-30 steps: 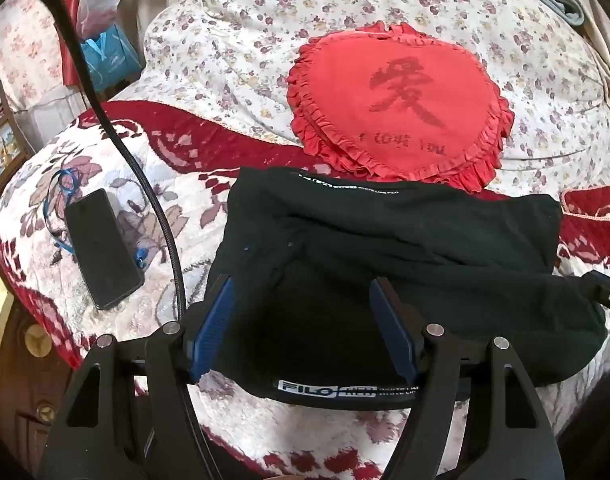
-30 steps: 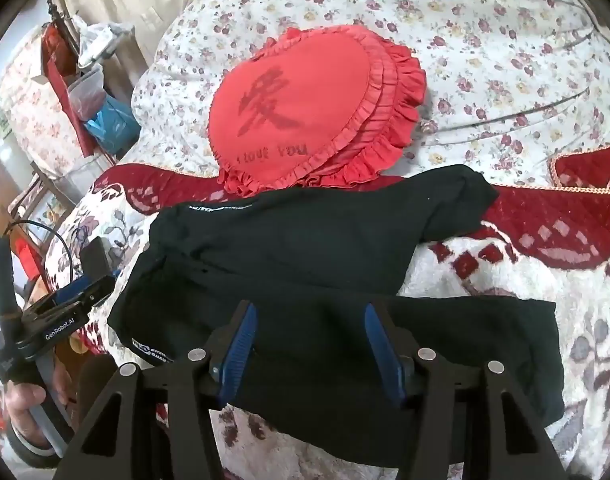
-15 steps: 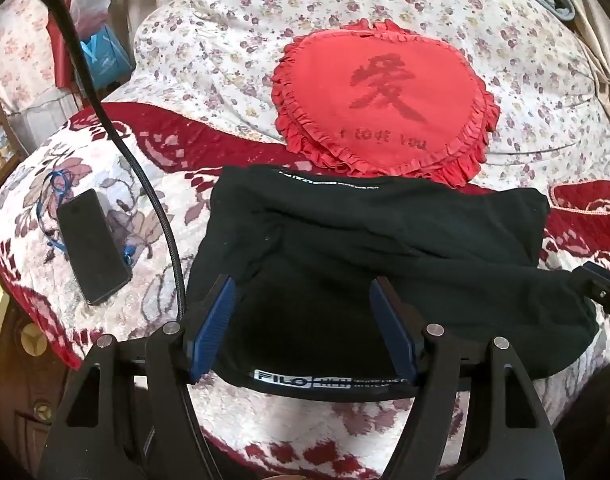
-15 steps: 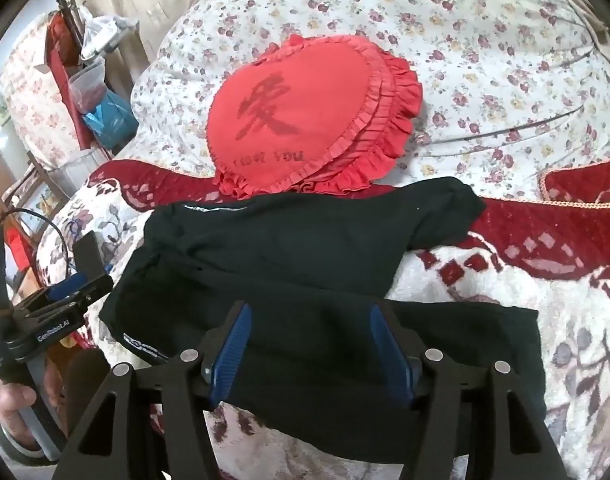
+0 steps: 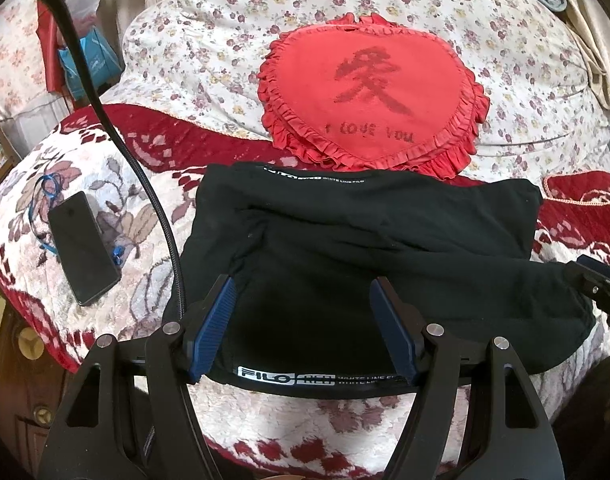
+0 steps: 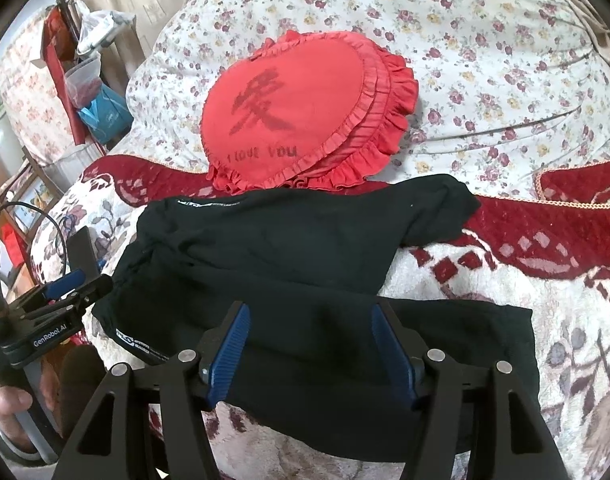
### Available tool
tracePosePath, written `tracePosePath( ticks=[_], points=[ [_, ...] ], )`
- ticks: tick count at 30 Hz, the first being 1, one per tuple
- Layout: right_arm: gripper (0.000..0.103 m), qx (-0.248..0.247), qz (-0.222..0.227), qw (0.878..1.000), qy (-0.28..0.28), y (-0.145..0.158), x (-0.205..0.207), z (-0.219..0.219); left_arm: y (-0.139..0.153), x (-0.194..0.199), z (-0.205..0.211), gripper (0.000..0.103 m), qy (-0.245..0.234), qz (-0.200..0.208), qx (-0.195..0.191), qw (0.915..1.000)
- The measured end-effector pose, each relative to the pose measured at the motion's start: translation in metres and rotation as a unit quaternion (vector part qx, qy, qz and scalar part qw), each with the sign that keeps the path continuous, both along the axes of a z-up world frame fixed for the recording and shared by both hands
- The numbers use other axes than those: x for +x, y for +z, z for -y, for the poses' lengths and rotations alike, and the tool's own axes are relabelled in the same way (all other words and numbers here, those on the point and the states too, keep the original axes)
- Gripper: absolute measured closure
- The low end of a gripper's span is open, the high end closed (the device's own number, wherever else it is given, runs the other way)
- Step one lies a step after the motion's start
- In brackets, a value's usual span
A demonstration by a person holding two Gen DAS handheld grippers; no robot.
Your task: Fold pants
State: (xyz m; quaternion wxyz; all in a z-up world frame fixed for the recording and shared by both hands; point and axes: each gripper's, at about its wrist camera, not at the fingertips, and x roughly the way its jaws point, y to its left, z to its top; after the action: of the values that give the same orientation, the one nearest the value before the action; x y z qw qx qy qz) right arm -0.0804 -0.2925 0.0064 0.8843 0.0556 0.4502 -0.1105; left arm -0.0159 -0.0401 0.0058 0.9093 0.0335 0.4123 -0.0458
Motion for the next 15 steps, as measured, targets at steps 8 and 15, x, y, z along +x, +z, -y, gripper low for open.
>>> tracePosePath(
  ticks=[8, 15],
  points=[
    [0.04, 0.004, -0.006, 1.0, 0.001, -0.0038, 0.002, -0.0012, -0.0044, 0.0017, -0.0021, 0.033, 0.002, -0.004, -0.004, 1.0],
    [0.039, 0.011, -0.008, 1.0, -0.001, -0.0087, 0.0041, -0.0007, -0.0055, 0.0036, -0.0037, 0.033, 0.001, -0.006, -0.011, 0.9999]
  ],
)
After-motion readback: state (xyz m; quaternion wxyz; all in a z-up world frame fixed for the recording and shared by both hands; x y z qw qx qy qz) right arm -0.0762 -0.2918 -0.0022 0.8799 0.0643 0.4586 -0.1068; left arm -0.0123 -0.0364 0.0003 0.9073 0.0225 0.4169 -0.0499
